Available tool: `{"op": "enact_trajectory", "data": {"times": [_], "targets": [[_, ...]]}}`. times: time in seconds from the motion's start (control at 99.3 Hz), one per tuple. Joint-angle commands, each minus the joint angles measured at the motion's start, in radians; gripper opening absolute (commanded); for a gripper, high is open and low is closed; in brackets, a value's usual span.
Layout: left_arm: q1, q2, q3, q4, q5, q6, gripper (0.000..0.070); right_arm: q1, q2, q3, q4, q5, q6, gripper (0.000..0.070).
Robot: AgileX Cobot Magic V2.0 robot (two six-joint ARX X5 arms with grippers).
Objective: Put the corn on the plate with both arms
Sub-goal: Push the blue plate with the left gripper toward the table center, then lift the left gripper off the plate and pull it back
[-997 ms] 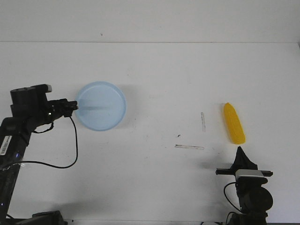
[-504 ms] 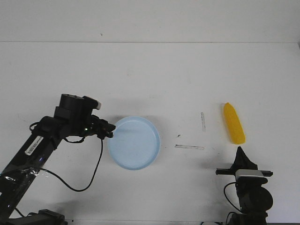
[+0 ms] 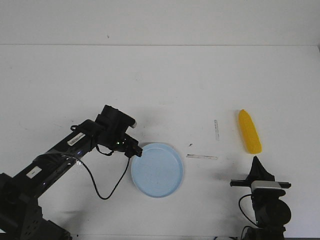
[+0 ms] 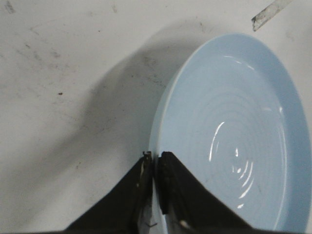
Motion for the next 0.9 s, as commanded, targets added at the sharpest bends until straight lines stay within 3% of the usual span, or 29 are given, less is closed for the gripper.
{"op": "enact_trajectory", "data": {"times": [0.0, 0.252, 0.292, 0.423, 0.574, 0.635, 0.735, 0.887], "targets": [[-0.016, 0.036, 0.015, 0.008, 0.004, 0.016, 0.0, 0.001, -0.001, -0.001, 0.014, 0.0, 0.01, 0.0003], [-0.028, 0.074, 0.015, 0.013, 0.004, 0.016, 0.0018, 0.001, -0.001, -0.001, 0.014, 0.0, 0.01, 0.0003], [-0.028, 0.074, 0.015, 0.013, 0.004, 0.016, 0.0087, 0.001, -0.001, -0.001, 0.014, 0.0, 0.01, 0.0003], [-0.027, 0.074, 0.015, 0.01, 0.004, 0.016, 0.0411, 0.001, -0.001, -0.001, 0.014, 0.0, 0.01, 0.0003], [-0.026, 0.073, 0.031, 0.008, -0.001, 0.016, 0.0585, 0.001, -0.001, -0.001, 0.014, 0.0, 0.01, 0.0003], [-0.024, 0.063, 0.045, 0.007, -0.016, 0.015, 0.0622, 0.001, -0.001, -0.001, 0.014, 0.0, 0.01, 0.0004], [-0.017, 0.023, 0.078, 0.007, -0.086, 0.017, 0.0623, 0.001, -0.001, -0.001, 0.014, 0.0, 0.01, 0.0003], [0.003, -0.088, 0.116, 0.026, -0.271, 0.029, 0.0623, 0.001, -0.001, -0.001, 0.015, 0.001, 0.01, 0.0004]]}}
